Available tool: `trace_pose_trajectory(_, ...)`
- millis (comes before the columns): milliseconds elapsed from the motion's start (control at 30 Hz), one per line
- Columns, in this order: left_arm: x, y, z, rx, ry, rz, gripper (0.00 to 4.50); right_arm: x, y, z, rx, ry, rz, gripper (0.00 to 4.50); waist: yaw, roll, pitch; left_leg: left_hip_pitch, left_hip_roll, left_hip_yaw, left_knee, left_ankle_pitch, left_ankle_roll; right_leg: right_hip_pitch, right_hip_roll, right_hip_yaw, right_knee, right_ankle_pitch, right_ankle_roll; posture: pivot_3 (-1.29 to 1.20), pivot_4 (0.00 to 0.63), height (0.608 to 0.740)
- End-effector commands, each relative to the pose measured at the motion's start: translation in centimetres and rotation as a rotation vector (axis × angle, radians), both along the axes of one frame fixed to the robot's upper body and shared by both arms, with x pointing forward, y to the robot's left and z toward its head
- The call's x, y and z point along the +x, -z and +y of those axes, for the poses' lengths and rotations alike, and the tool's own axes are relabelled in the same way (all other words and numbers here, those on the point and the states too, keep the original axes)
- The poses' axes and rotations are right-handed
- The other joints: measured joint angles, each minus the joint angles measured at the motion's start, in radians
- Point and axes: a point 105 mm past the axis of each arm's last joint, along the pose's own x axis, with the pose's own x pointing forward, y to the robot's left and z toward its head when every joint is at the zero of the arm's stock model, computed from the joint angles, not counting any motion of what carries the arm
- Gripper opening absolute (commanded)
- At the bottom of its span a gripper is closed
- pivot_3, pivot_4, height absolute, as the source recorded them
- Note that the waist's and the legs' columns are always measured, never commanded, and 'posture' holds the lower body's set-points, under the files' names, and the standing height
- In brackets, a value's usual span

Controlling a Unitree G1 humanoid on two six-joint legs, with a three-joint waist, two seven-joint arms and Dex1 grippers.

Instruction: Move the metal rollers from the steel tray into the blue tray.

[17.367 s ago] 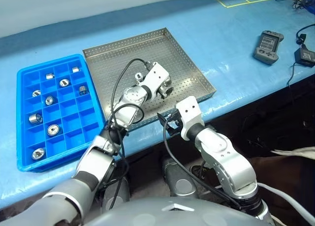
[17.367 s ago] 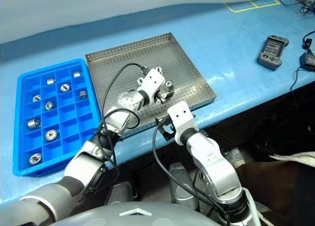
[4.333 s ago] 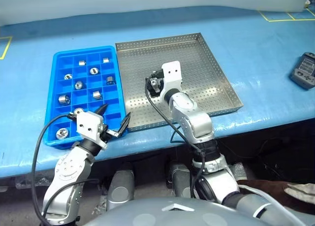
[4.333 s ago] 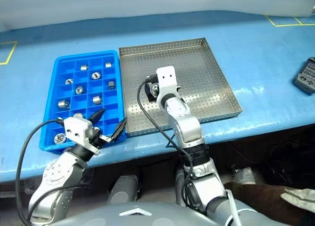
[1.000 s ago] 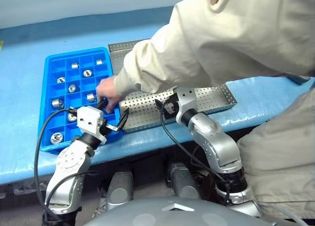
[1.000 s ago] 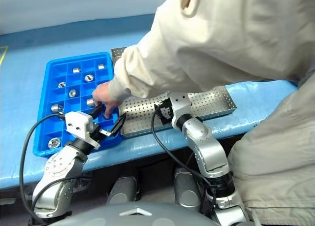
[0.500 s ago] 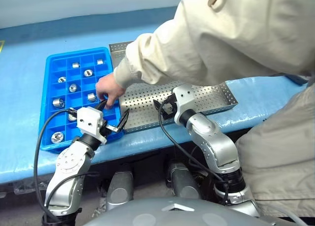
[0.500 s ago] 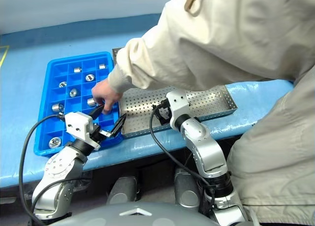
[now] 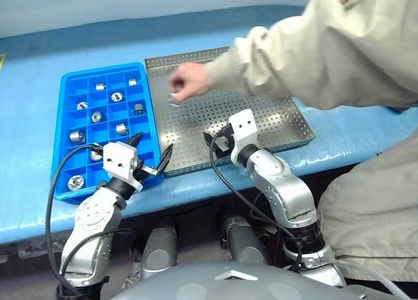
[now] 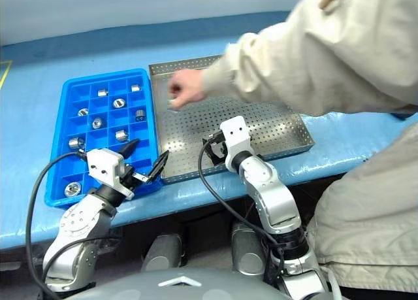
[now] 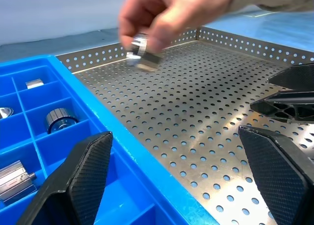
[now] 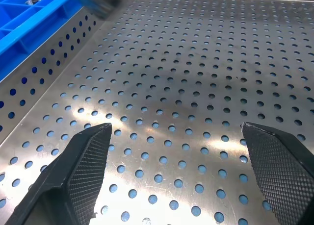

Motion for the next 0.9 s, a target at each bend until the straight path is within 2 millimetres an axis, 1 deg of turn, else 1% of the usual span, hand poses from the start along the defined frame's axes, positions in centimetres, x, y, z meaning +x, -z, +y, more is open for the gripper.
trace_pose_trajectory(33,-0.1,-0.9,-0.4,-0.013,0.022,-0.038,4.50,0.1,-1.3,0.4,0.013,-0.009,-0.048,4.48,0.000,0.000,0.000,0.000,0.000,0.000,0.000,0.000,0.000,0.000,0.000,0.000,0.000,0.000,0.000,0.08,0.150,0.740)
trace_pose_trajectory(267,0.0,-0.9,-0.7,-0.017,0.030,-0.035,4.50,0.4,-1.7,0.4,0.028,0.009,-0.056,4.48,0.000,0.000,0.000,0.000,0.000,0.000,0.000,0.000,0.000,0.000,0.000,0.000,0.000,0.000,0.000,0.08,0.150,0.740)
trace_pose_trajectory(367,0.0,-0.8,-0.9,-0.024,0.033,-0.034,4.50,1.4,-2.0,1.0,-0.012,0.024,-0.094,4.48,-0.001,0.000,0.000,0.000,0.000,0.000,0.000,0.000,0.000,0.000,0.000,0.000,0.000,0.000,0.000,0.08,0.150,0.740)
trace_pose_trajectory(567,0.0,-0.8,-1.1,-0.031,0.031,-0.035,4.50,5.1,-2.5,2.2,0.000,0.130,-0.130,4.48,-0.001,0.000,0.000,0.001,0.000,0.000,0.000,0.000,0.000,0.000,0.001,0.000,0.001,0.000,0.000,0.10,0.150,0.740)
trace_pose_trajectory(667,0.0,-0.8,-1.1,-0.034,0.020,-0.038,4.50,6.6,-3.1,3.0,0.012,0.137,-0.148,4.48,0.003,0.000,0.000,0.000,0.000,0.000,0.000,0.000,0.000,0.001,0.001,0.000,0.000,0.000,0.000,0.11,0.150,0.740)
trace_pose_trajectory(733,-0.1,-0.8,-1.1,-0.036,0.019,-0.039,4.50,7.8,-3.3,3.4,-0.013,0.143,-0.166,4.48,0.008,0.000,0.000,0.000,0.000,0.000,0.000,0.000,0.000,0.001,0.001,0.000,0.000,0.000,0.000,0.12,0.150,0.740)
trace_pose_trajectory(833,-0.3,-0.7,-1.1,-0.036,0.014,-0.039,4.50,9.4,-3.0,3.5,-0.012,0.183,-0.159,4.48,0.009,0.000,0.000,0.000,0.000,0.000,0.000,0.000,0.000,0.001,0.001,0.000,0.000,0.000,0.000,0.13,0.150,0.740)
trace_pose_trajectory(900,-0.4,-0.7,-1.0,-0.039,0.002,-0.038,4.50,10.3,-2.2,3.1,-0.004,0.223,-0.126,4.48,0.012,0.000,0.000,0.001,0.000,0.000,0.000,0.000,0.000,0.001,0.001,0.000,0.000,0.000,0.000,0.14,0.150,0.740)
